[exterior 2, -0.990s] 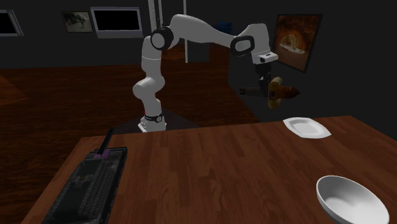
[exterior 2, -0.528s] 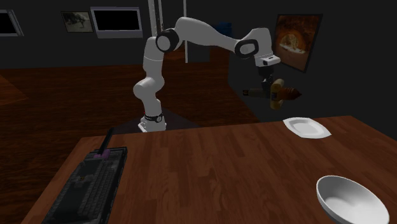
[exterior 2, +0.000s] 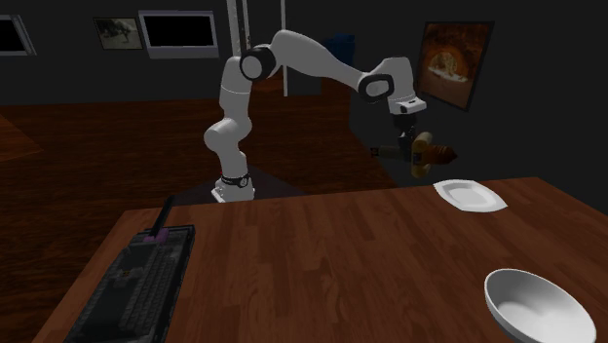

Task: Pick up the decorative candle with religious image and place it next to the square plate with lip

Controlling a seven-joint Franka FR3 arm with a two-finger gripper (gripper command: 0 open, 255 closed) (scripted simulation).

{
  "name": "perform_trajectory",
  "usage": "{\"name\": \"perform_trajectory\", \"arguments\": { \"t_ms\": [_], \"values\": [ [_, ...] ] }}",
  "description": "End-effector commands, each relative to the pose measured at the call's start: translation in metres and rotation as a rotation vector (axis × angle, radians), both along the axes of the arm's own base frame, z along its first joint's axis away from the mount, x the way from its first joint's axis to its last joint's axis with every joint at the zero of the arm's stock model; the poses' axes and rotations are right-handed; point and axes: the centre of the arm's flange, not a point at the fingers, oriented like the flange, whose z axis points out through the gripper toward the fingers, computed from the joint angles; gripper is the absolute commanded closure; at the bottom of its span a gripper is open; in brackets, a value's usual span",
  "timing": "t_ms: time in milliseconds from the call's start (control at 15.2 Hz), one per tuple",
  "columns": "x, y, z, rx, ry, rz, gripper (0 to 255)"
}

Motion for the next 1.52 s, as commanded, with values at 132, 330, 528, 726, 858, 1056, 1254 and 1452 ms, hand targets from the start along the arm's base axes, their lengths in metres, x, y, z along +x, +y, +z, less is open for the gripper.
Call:
{"name": "perform_trajectory", "arguments": {
  "t_ms": [132, 330, 528, 726, 858, 1056, 1254, 1452],
  "values": [
    [-0.001, 0.000, -0.021, 0.001, -0.002, 0.000, 255],
    [-0.001, 0.000, -0.037, 0.001, -0.002, 0.000, 255],
    [-0.001, 0.000, -0.052, 0.001, -0.002, 0.000, 255],
    [-0.001, 0.000, -0.068, 0.001, -0.002, 0.000, 255],
    [-0.001, 0.000, -0.079, 0.001, -0.002, 0.000, 255],
    [-0.001, 0.000, -0.095, 0.001, -0.002, 0.000, 255],
    [-0.001, 0.000, -0.111, 0.001, -0.002, 0.000, 255],
    [-0.001, 0.000, -0.126, 0.001, -0.002, 0.000, 255]
  ]
}}
